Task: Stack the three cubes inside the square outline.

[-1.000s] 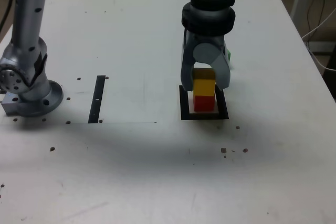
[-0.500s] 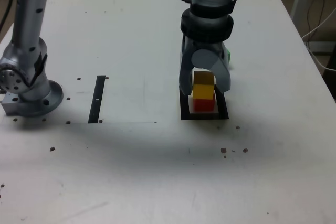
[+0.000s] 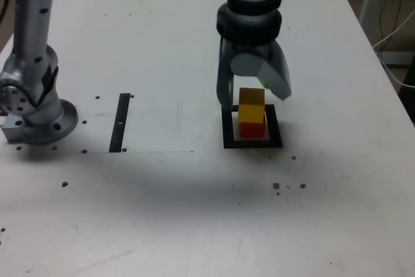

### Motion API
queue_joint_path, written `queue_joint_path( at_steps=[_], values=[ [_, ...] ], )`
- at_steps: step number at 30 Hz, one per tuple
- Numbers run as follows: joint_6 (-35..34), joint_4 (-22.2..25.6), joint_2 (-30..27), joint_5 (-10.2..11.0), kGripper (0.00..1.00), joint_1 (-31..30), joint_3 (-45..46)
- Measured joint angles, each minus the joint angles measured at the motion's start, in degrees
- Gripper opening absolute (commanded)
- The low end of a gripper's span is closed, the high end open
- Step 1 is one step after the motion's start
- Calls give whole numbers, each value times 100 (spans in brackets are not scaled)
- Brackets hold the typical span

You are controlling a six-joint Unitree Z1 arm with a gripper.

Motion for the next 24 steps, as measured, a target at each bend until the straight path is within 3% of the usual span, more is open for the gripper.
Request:
queue_joint_path(
  at_steps=[9,15,24],
  values=[
    [80,348,-105,326,99,397,-90],
    [356,465,-3,358,100,678,-375],
    [723,702,617,316,99,1068,-1168]
  ],
)
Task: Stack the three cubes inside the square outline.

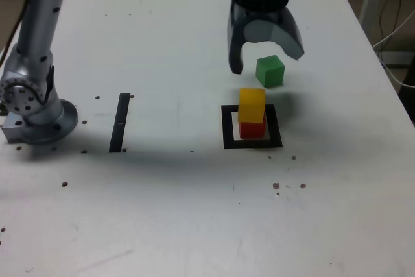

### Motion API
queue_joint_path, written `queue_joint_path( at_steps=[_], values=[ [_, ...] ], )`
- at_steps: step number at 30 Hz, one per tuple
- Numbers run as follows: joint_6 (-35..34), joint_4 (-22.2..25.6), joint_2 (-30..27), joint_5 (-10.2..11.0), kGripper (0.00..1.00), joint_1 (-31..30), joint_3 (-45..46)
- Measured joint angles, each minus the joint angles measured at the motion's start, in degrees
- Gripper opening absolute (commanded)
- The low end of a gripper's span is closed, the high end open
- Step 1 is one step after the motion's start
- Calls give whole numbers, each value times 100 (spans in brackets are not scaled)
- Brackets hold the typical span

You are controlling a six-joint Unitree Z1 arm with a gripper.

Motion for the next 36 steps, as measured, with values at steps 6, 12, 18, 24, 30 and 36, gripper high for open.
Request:
queue_joint_path(
  at_steps=[6,12,18,24,30,36],
  values=[
    [163,153,356,-68,99,243,-391],
    [214,213,702,-171,99,461,-701],
    [164,217,1038,-300,99,613,-908],
    [155,325,1294,-346,94,693,-1169],
    [153,463,1420,-398,84,767,-1313],
    [135,620,1516,-461,61,819,-1447]
  ],
)
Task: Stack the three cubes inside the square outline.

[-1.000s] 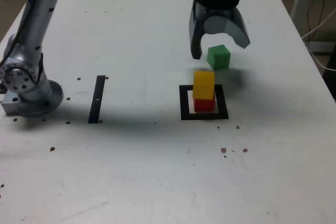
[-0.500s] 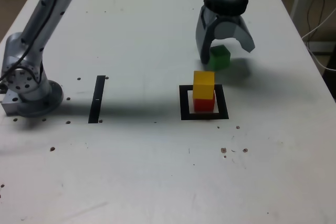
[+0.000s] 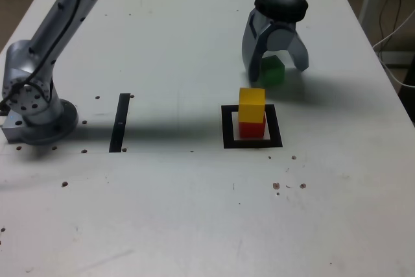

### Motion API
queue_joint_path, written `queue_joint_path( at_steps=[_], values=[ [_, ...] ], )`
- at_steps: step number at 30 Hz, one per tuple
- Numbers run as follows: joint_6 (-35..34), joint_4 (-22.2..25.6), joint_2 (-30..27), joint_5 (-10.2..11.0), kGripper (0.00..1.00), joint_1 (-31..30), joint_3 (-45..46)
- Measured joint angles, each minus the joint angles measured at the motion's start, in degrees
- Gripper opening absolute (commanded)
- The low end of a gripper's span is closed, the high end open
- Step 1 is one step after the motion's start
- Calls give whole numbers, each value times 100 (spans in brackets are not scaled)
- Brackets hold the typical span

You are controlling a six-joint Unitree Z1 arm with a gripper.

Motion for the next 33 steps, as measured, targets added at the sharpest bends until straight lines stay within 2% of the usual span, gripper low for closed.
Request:
queue_joint_path(
  at_steps=[5,8,29,33],
  values=[
    [-3,46,23,38,34,22,-94],
    [36,46,23,95,28,21,-146],
    [74,67,-7,121,27,15,-189],
    [76,70,-42,183,27,15,-172]
  ],
)
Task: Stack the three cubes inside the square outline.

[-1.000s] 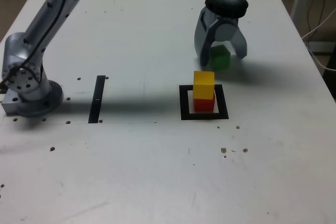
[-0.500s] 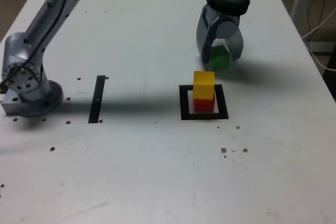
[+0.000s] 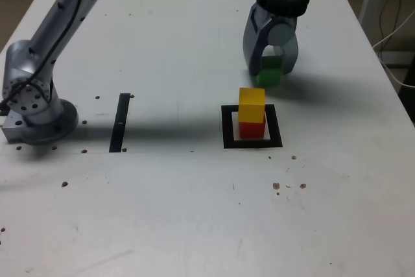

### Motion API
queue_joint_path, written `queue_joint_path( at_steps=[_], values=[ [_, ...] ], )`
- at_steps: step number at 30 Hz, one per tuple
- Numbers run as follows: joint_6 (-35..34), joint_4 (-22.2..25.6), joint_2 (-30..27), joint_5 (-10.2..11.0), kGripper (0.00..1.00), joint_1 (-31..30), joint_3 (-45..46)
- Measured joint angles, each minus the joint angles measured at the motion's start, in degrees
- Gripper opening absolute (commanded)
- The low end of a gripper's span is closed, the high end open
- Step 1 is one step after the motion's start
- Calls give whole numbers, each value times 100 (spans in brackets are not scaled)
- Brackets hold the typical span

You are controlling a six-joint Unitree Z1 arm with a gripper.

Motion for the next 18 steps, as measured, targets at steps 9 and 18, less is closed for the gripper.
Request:
queue_joint_path(
  at_steps=[9,18],
  values=[
    [65,205,-542,100,27,-44,198],
    [94,400,-1298,-49,27,-284,573]
  ],
)
